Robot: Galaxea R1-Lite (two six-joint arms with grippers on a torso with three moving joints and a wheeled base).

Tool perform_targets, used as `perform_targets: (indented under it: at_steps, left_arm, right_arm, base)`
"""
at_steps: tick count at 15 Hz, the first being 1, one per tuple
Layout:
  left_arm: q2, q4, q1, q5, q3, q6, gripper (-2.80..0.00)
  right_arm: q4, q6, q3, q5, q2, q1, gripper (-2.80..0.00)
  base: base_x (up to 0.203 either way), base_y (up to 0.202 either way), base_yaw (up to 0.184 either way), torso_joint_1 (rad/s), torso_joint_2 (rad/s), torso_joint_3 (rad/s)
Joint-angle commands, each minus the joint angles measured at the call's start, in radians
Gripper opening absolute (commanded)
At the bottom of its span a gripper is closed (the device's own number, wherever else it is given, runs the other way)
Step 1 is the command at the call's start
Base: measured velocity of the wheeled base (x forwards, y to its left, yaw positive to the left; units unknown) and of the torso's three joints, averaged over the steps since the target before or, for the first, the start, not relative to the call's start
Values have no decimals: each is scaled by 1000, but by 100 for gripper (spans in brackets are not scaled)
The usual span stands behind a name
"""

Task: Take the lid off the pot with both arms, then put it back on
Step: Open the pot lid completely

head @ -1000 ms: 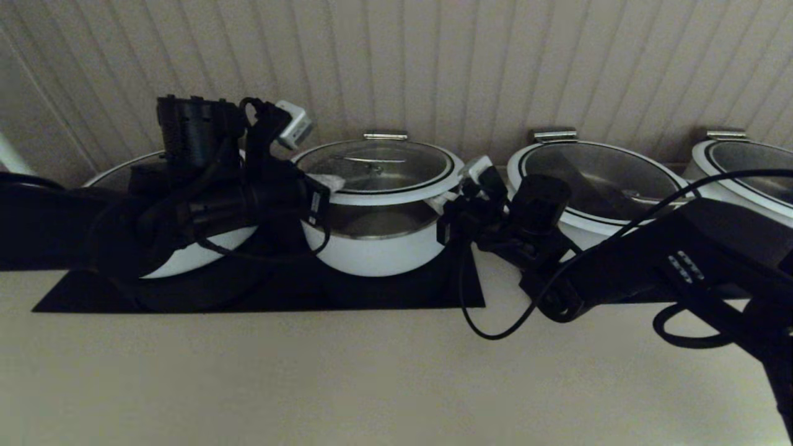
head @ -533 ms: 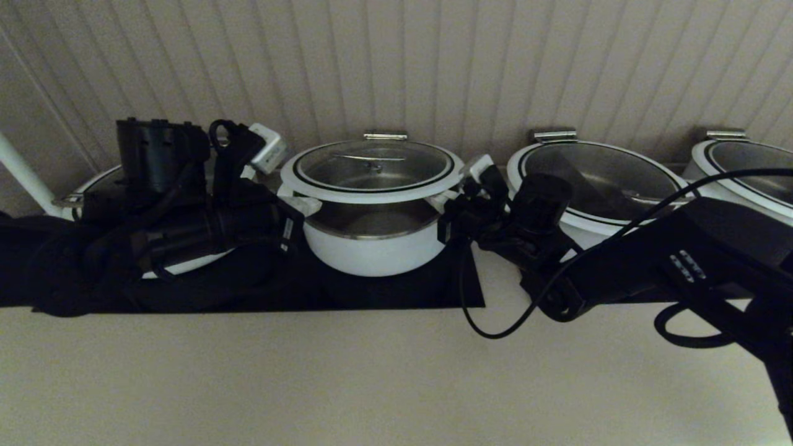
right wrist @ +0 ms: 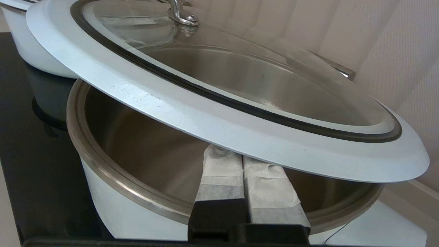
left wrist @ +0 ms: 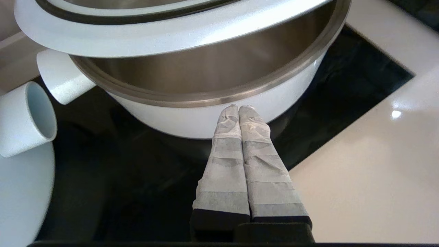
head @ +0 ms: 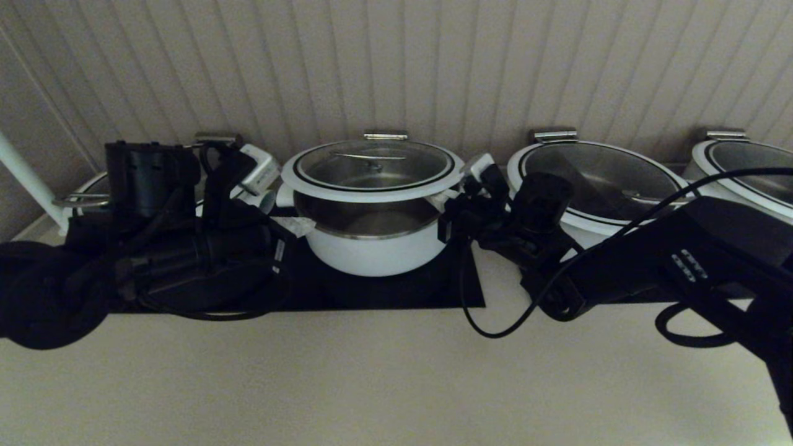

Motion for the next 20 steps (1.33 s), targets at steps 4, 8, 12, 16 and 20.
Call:
perform_targets:
  at_steps: [4,8,12,16,20]
  left_arm:
    - [89,-192,-2,4,27,-34,-280]
    - [132,-197,-6,4,20,-36,-280]
    - [183,-296,-20,7,19,-33,-280]
    - [208,-309,-20,13,-18,-35,-280]
    - [228,-309,-20,14,-78,-34,-280]
  right_arm:
    - [-7,-2,0,2,-4,2,-280]
    - [-9,-2,0,2,-4,0,-280]
    - [-9,-2,0,2,-4,0,-280]
    - [-9,-2,0,2,-5,0,-280]
    - [-9,-2,0,2,-4,0,-280]
  base:
    - [0,0,0,0,0,0]
    - [0,0,0,0,0,0]
    - [0,0,0,0,0,0]
    - [0,0,0,0,0,0]
    - [0,0,0,0,0,0]
